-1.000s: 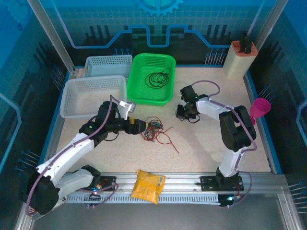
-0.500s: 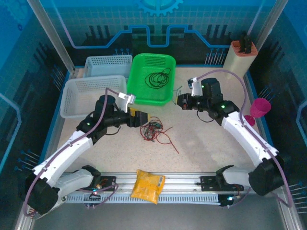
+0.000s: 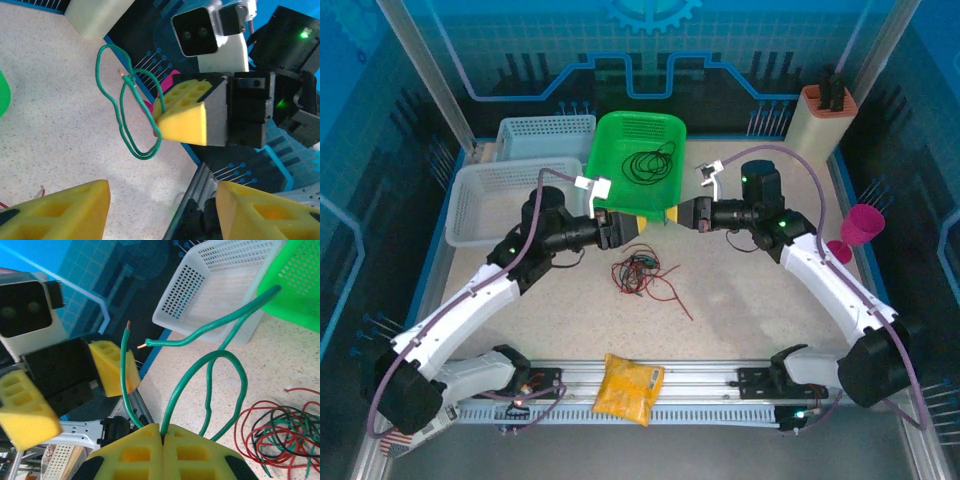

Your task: Untangle the cables

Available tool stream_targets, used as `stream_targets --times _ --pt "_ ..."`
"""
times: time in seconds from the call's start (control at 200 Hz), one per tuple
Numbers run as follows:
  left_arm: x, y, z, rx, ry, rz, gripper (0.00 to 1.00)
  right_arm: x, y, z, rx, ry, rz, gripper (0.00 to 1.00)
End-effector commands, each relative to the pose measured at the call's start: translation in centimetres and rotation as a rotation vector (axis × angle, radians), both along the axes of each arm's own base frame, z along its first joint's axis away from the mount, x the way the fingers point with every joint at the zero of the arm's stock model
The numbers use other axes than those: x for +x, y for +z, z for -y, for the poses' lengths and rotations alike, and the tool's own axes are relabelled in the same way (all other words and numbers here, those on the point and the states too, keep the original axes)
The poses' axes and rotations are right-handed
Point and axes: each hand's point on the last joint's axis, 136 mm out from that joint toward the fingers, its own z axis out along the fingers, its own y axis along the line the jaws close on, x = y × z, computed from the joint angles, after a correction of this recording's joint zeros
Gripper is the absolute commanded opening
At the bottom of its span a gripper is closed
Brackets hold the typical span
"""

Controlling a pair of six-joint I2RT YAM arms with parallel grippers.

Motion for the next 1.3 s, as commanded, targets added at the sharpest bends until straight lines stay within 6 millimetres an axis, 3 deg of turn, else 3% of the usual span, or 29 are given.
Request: stream_targets --times 0.0,0.415,0.485,0.65,0.931,1.296 --pt "0.2 2.3 0.8 -0.063 -0.014 0.045 0.55 -1.1 1.3 -0.7 0.051 0.060 0.018 0.00" --pt "1.2 2.7 2.6 -0.110 -0.052 0.025 0.45 -2.3 1.5 -1.9 0.068 0.105 0.027 0.00" --pt "1.3 2.7 2.7 -0.112 -0.054 0.025 0.38 -2.3 1.5 -2.0 0.067 0.105 0.026 0.00" --pt "0.6 2.1 2.8 -0.100 -0.086 0.007 0.00 -1.4 1.6 -1.5 0.067 0.052 0.032 0.00" --pt "-1.3 -0.3 1.2 -0.007 -0.070 -0.009 0.00 1.0 3.0 0.1 0.120 -0.069 0.026 0.00" --pt "-2.5 -2.0 0.7 0.036 -0.092 -0.021 0.00 1.5 5.6 1.7 0.169 -0.178 0.050 0.00"
